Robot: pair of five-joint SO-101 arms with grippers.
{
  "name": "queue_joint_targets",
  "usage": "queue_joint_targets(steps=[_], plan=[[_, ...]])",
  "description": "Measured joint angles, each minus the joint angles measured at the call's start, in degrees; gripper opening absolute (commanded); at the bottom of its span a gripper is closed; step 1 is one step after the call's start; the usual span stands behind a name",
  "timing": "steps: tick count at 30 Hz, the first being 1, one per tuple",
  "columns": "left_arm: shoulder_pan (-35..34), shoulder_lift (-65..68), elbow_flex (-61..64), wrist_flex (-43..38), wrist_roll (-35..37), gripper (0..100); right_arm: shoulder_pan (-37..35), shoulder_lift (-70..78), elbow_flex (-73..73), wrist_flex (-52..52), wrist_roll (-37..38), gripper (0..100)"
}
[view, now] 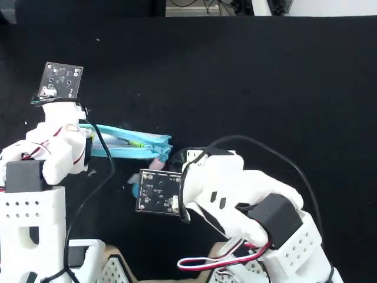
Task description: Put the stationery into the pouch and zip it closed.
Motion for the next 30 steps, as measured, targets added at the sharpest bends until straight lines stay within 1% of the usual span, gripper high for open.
queue_joint_targets(steps=[3,5,8,11,15,18,22,27,30], plan=[[0.0,0.0,0.0,0.0,0.0,3,0.0,0.0,0.0,0.0,-1.5,19.1],[0.0,0.0,0.0,0.0,0.0,3,0.0,0.0,0.0,0.0,-5.0,20.5],[0.0,0.0,0.0,0.0,0.0,3,0.0,0.0,0.9,0.0,-10.2,20.5],[0.0,0.0,0.0,0.0,0.0,3,0.0,-0.2,3.8,-1.9,-12.0,20.5],[0.0,0.0,0.0,0.0,0.0,3,0.0,-0.2,10.2,-8.1,-12.5,20.5],[0.0,0.0,0.0,0.0,0.0,3,0.0,-0.2,10.8,-10.3,-12.8,20.4],[0.0,0.0,0.0,0.0,0.0,3,-0.3,-2.3,10.4,-9.9,-15.3,19.4],[0.0,0.0,0.0,0.0,0.0,3,-2.9,-3.7,10.4,-6.9,-14.8,10.2],[0.0,0.0,0.0,0.0,0.0,3,-3.1,-3.8,10.4,-6.8,-13.5,10.3]])
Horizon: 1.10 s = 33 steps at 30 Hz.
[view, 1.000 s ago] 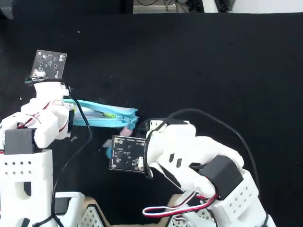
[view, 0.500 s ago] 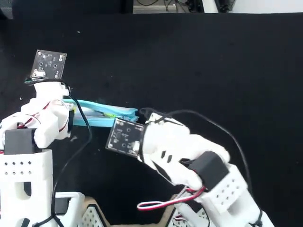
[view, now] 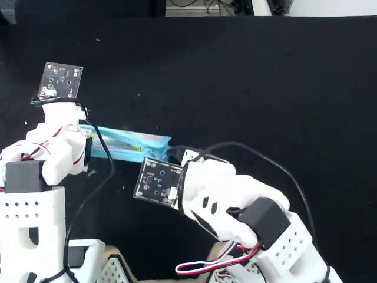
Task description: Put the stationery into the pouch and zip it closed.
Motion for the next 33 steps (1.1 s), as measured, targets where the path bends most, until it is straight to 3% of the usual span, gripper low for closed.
queue_joint_targets(steps=[9,20,28,33], plan=[[0.0,0.0,0.0,0.0,0.0,3,0.0,0.0,0.0,0.0,0.4,18.8],[0.0,0.0,0.0,0.0,0.0,3,-0.4,0.0,0.0,-3.0,-2.5,0.8],[0.0,0.0,0.0,0.0,0.0,3,-0.4,-0.4,0.0,-1.3,-2.7,2.7],[0.0,0.0,0.0,0.0,0.0,3,-0.4,-0.5,0.0,-0.6,-2.7,12.9]])
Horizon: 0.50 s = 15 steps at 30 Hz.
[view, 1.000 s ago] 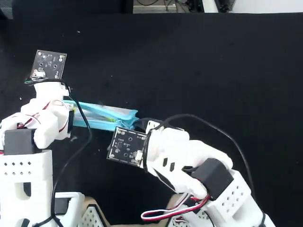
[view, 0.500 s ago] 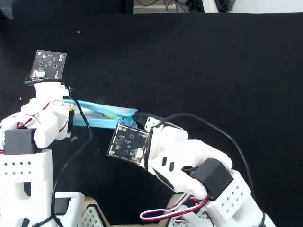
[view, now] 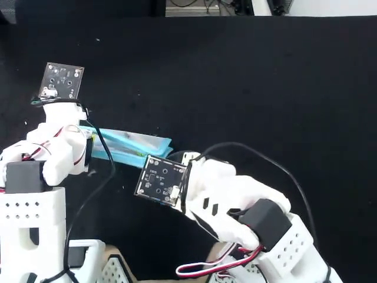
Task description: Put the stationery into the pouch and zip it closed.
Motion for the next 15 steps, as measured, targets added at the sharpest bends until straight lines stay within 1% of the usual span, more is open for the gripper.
queue_joint_targets(steps=[11,15], plan=[[0.0,0.0,0.0,0.0,0.0,3,0.0,0.0,0.0,0.6,0.0,9.1],[0.0,0.0,0.0,0.0,0.0,3,0.0,0.0,0.0,0.6,0.0,2.0]])
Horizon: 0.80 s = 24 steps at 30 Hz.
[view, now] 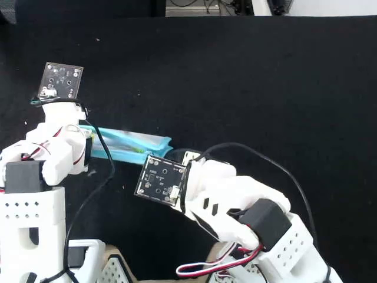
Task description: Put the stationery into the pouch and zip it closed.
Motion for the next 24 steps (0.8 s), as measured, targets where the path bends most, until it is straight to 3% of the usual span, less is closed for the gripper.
queue_joint_targets(steps=[17,24], plan=[[0.0,0.0,0.1,0.0,0.0,3,0.0,0.0,-2.1,3.9,0.0,8.5],[0.0,0.0,0.1,0.0,0.0,3,-4.0,0.0,0.1,1.6,0.0,8.3]])
